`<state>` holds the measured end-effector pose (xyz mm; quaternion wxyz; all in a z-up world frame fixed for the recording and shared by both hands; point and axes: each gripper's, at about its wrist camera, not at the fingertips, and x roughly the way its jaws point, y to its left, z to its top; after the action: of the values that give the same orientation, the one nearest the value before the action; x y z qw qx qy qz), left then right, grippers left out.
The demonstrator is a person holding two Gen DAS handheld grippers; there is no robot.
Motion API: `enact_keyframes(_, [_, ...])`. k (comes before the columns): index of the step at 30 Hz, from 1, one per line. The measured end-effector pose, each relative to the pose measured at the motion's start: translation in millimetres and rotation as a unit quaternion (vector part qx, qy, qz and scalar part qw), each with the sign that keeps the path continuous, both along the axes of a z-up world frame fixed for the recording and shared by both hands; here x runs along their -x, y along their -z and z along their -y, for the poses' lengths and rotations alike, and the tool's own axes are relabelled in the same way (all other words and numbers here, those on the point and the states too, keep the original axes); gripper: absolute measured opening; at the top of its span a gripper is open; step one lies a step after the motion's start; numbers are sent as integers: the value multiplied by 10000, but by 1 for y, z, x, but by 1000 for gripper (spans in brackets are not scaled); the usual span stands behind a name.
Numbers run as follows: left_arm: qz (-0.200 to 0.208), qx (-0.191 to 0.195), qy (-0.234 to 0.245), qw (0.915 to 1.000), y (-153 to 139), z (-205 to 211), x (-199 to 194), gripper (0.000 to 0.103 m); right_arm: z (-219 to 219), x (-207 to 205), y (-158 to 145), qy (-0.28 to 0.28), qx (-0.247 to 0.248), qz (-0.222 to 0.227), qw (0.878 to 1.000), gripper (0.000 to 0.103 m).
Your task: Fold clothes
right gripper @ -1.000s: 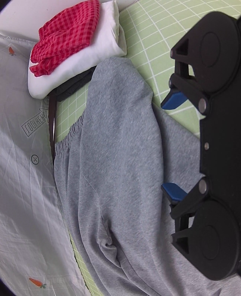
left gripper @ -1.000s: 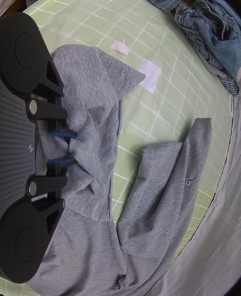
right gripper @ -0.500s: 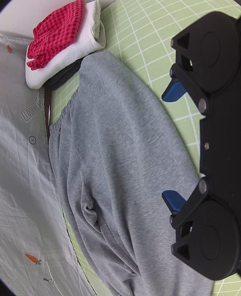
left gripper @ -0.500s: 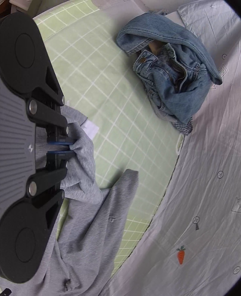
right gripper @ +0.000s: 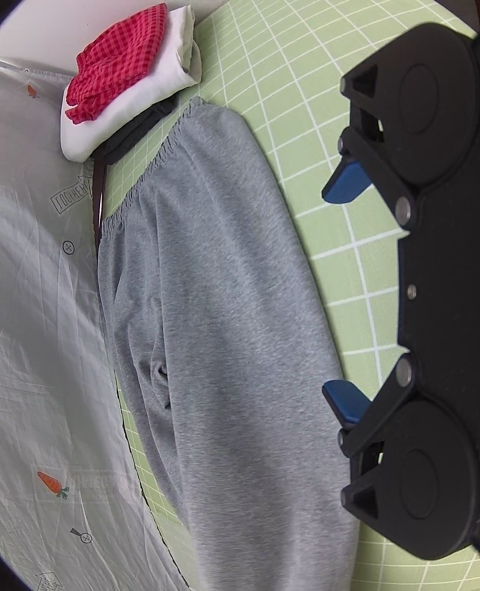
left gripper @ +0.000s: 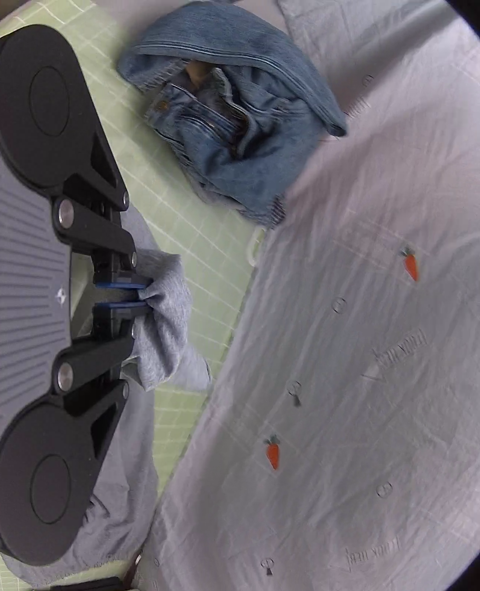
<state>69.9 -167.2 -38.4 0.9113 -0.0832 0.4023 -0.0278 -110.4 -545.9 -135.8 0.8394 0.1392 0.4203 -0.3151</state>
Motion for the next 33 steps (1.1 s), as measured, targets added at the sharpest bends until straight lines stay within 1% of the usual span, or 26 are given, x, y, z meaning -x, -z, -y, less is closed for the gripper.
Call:
enact_keyframes(1, [-394,-67,-208,9990,18,-9,-3,12,-3,-1,0,-2,16,-24,10000,103])
enact_keyframes(2, [-682,-84,-376,9969,31,-18,-4,12,-5,-2,0,-4,32,-49,10000,103])
enact_keyframes(3, [-932,-60,-534,9942,44,-30,-2,12,-7,-3,0,-5,51,-71,10000,103])
enact_keyframes(4, [-1091,-29,-645,9919,52,-41,0,14,-9,-3,0,-12,80,-110,9999,103])
enact_keyframes(5, [-1082,12,-670,9919,53,-50,3,19,-12,-4,1,-20,108,-149,9998,103])
enact_keyframes(6, [-1040,30,-668,9923,53,-56,6,22,-14,-5,1,-28,137,-189,9997,103])
enact_keyframes(8, [-841,-16,-563,9949,50,-62,7,32,-17,-7,3,-25,129,-268,9996,103])
enact_keyframes(11, [-665,7,-286,9974,48,-62,-2,36,-23,-12,7,-41,116,-373,9992,103])
enact_keyframes(12, [-633,28,-158,9979,48,-58,-5,36,-26,-13,8,-50,112,-406,9991,103])
enact_keyframes(15, [-603,-10,356,9975,52,-36,-18,44,-31,-15,8,-104,137,-443,9989,103])
enact_keyframes(17, [-587,-72,769,9953,56,-18,-28,55,-35,-15,6,-136,167,-441,9988,103])
enact_keyframes(18, [-591,-98,921,9939,59,-9,-34,59,-36,-14,6,-112,176,-456,9987,103])
enact_keyframes(19, [-604,-124,1068,9924,63,0,-40,65,-37,-13,5,-87,184,-472,9987,103])
enact_keyframes(20, [-621,-168,1192,9908,66,9,-46,67,-37,-10,5,-31,184,-499,9986,103])
enact_keyframes(26, [-693,-756,1669,9806,87,46,-76,67,-39,9,5,262,188,-713,9969,103])
enact_keyframes(30, [-985,-466,1701,9794,104,47,-87,65,-41,20,9,420,141,-861,9953,103])
enact_keyframes(31, [-1017,-450,1676,9796,107,45,-88,58,-40,22,11,469,118,-885,9949,103])
enact_keyframes(32, [-1034,-424,1630,9803,108,43,-87,35,-40,22,11,495,102,-896,9947,103])
enact_keyframes(33, [-1025,-377,1546,9819,108,37,-86,21,-39,21,11,494,100,-887,9948,103])
